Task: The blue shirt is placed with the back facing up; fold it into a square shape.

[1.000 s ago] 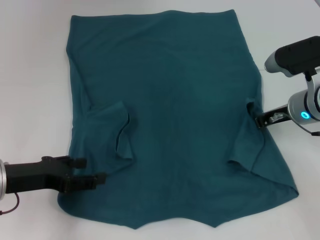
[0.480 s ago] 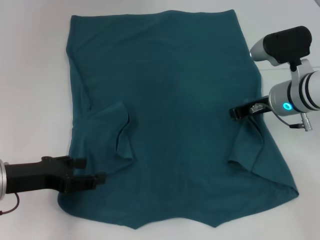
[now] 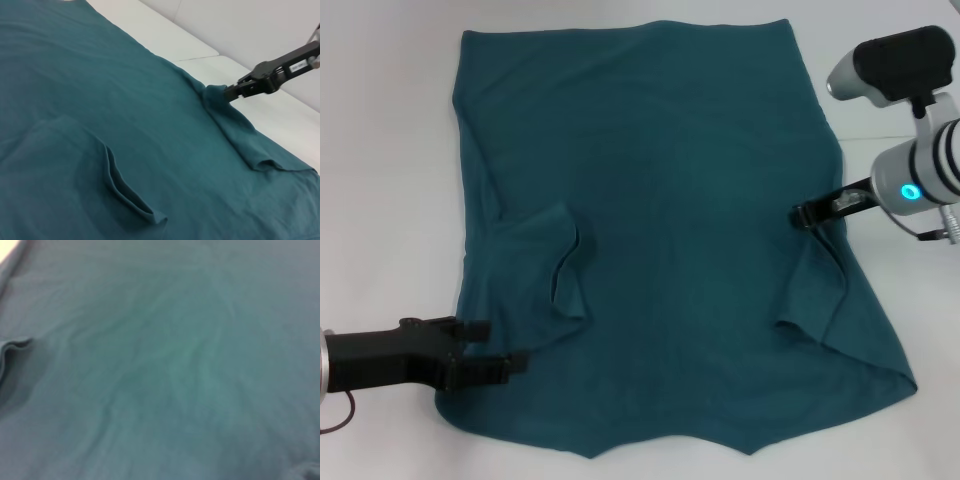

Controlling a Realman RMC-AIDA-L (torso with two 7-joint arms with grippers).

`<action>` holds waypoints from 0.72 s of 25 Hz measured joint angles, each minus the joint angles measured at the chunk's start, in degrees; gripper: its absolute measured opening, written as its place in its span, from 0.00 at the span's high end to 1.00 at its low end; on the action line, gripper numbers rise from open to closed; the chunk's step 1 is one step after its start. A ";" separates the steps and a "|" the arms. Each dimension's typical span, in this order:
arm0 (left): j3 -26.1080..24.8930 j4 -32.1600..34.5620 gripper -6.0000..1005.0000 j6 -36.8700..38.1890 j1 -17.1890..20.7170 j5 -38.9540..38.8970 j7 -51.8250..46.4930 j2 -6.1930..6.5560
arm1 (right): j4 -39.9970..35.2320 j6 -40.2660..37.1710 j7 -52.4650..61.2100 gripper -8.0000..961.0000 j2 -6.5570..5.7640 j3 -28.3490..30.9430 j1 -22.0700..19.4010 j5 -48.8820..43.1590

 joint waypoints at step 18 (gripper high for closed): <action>0.00 -0.14 0.18 -0.09 0.14 0.00 0.47 -0.13 | -5.52 -6.51 11.36 0.36 0.34 -7.14 -3.36 -9.58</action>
